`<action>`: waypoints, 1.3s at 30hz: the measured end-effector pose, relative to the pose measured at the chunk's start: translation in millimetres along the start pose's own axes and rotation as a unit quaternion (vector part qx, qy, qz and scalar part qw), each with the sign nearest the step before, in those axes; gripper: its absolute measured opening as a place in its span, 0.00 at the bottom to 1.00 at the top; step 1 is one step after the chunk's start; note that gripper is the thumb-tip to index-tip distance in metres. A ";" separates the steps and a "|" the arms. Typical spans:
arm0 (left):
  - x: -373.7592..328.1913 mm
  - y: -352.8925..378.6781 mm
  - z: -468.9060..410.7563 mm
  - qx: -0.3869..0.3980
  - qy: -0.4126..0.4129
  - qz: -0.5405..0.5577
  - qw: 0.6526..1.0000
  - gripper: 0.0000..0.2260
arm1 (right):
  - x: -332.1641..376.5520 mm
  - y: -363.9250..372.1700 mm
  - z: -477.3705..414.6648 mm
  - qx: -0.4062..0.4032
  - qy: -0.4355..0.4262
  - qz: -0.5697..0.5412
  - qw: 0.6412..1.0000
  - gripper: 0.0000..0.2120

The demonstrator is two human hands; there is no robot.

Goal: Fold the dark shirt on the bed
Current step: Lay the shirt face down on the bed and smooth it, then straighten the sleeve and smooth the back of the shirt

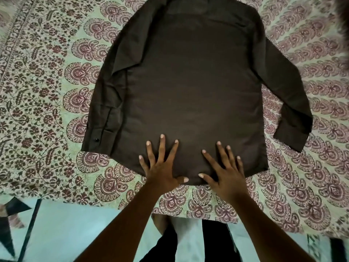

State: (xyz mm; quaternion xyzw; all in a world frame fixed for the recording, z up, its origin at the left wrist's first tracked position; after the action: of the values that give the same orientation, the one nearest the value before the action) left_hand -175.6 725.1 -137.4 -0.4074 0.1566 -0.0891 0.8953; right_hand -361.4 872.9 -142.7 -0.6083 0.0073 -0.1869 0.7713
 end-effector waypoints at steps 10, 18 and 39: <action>-72.0 0.3 5.2 0.026 0.099 -0.129 0.986 0.59 | -78.3 -13.7 57.7 -0.011 0.136 0.003 0.991 0.36; -131.5 -6.0 -4.6 0.024 0.081 -0.169 0.982 0.53 | -96.8 -37.5 25.5 -0.020 0.028 -0.031 0.999 0.28; -394.1 -86.4 -165.7 -0.099 0.047 0.040 0.993 0.41 | -345.0 -161.3 -75.3 -0.210 0.408 -0.331 0.824 0.09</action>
State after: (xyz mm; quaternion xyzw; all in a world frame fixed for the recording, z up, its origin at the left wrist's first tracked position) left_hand -605.4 665.7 -92.6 -0.4830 0.2222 -0.0564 0.8451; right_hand -745.4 874.3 -85.1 -0.5896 0.1582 -0.6563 0.4433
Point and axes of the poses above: each hand's wrist, its own z-axis away from the middle knuckle, its own y-axis out of the palm, x = y × z, the point moved 4 cm from there along -z, towards the middle knuckle, and after that the axes turned 10 degrees about -y, right-handed, at the moved point
